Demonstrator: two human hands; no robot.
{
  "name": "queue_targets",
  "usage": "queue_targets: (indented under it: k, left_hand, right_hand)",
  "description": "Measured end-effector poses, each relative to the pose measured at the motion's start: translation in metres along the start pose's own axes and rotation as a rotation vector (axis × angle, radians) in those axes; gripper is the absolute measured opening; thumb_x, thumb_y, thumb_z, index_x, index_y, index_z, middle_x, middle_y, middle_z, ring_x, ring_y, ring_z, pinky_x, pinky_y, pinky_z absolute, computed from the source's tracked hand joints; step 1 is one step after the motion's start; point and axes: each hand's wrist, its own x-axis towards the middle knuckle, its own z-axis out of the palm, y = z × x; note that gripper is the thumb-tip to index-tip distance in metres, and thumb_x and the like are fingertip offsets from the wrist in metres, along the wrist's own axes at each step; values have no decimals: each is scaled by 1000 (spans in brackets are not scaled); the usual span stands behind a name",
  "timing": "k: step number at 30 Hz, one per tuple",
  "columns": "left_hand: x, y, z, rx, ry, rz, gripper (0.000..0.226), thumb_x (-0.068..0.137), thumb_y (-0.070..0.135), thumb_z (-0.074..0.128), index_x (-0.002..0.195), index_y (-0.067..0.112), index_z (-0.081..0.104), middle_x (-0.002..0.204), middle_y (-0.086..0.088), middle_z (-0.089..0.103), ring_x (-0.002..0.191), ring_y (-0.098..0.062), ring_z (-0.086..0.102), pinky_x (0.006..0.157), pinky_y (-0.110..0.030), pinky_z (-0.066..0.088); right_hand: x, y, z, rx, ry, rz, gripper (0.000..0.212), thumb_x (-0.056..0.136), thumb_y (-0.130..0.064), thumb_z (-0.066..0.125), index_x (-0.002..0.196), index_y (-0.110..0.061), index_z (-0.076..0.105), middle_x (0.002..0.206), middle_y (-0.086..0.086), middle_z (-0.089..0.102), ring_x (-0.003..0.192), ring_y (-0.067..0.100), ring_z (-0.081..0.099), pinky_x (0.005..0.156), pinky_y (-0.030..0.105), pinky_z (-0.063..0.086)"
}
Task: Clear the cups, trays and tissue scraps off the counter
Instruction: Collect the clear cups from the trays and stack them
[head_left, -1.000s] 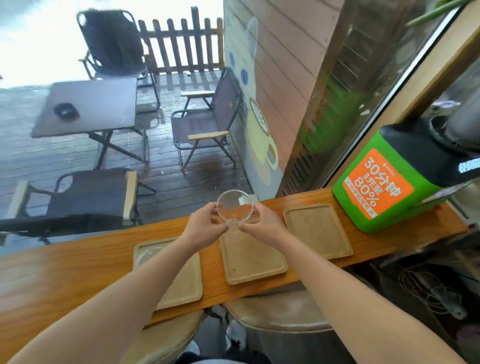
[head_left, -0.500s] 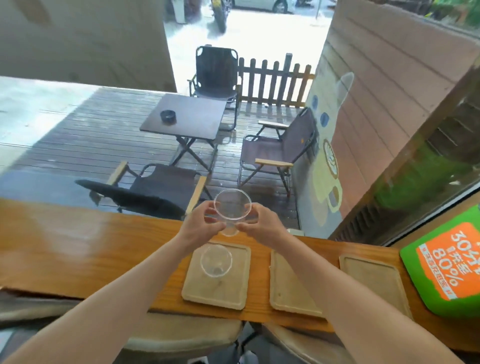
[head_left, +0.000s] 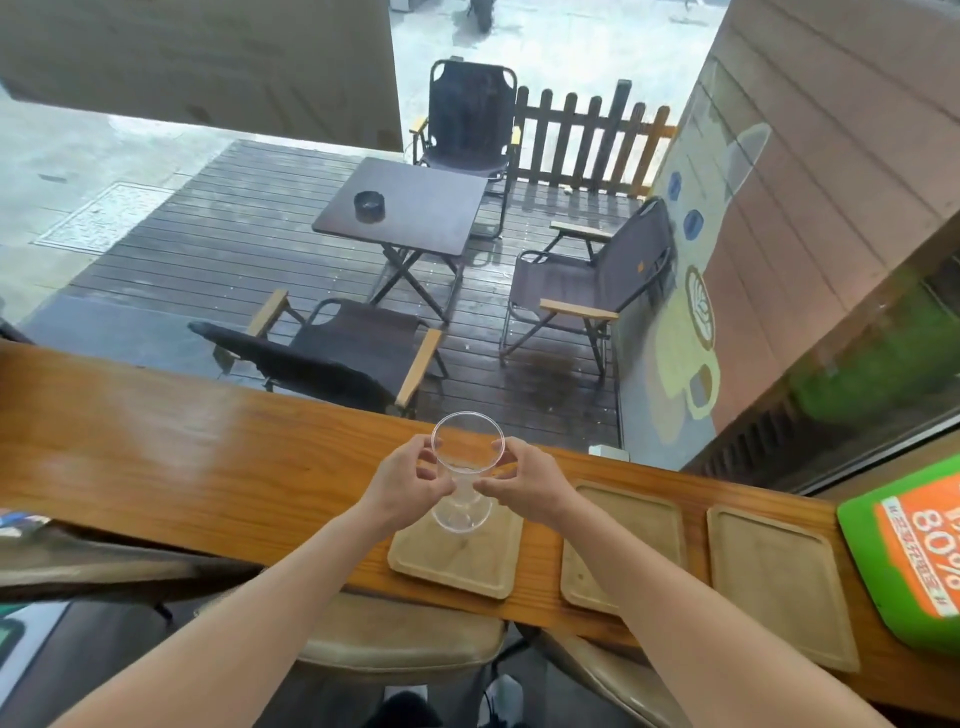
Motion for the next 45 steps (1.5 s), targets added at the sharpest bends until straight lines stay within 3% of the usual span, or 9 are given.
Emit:
queue_targets:
  k: [3,12,17,20,26,33,36,40,45]
  left_hand:
    - [-3,-8,4,32,-26,-5,38,84,31,75,113,34,52,104,17,59,88,-7,63,58,-14,51]
    - [-3,-33,24,83,-29,-11,36,82,36,72,111,41,52,104,21,54,93,-4,56,71,-17,47]
    - [1,-50,34,148,-10,-21,45,84,36,71,126,28,56,116,10,54,100,-6,53,85,-23,47]
    - [-1,-53,36,135,-12,-26,44,83,35,70,125,31,57,116,9,55,102,-3,51,85,-21,44]
    - [-5,-64,41,81,-54,-82,56,83,36,70,134,38,49,116,12,56,95,-9,62,84,-27,53]
    - [-6,-72,48,50,-74,-114,64,84,32,71,140,40,41,122,15,52,104,-12,60,92,-32,52]
    - [-4,-75,51,23,-83,-156,64,81,42,68,140,37,43,129,8,52,102,-7,60,90,-29,51]
    - [-3,-80,54,36,-78,-178,63,84,42,67,142,30,45,133,6,54,120,-13,51,101,-37,46]
    - [-6,-84,55,31,-116,-217,63,87,35,68,144,28,43,137,7,51,116,-13,55,98,-37,48]
  right_hand:
    - [-1,7,7,-26,-8,9,53,81,-30,78,128,-21,54,121,0,64,100,15,66,86,34,57]
    - [3,29,27,-38,-12,67,45,82,-27,76,123,-20,59,114,-3,62,99,16,63,84,31,55]
    - [7,39,38,9,-3,58,35,83,-23,76,101,-46,56,97,-28,56,89,-1,59,72,14,44]
    - [6,44,44,16,-11,53,41,84,-24,75,120,-37,61,109,-24,58,99,2,56,86,22,47]
    - [8,51,52,67,-34,86,48,82,-23,76,124,-39,58,107,-27,57,97,1,56,76,15,42]
    - [9,59,63,91,-45,99,59,82,-30,75,137,-30,54,127,-12,61,110,13,62,96,35,52]
    - [11,63,67,100,-38,134,48,82,-30,74,128,-33,57,118,-17,60,108,12,62,93,33,52]
    - [13,66,71,145,-34,162,32,80,-33,73,101,-50,55,96,-28,55,94,-2,60,77,16,45]
    - [13,73,75,208,-72,194,48,67,-45,68,113,-42,55,113,-15,60,102,15,65,88,39,56]
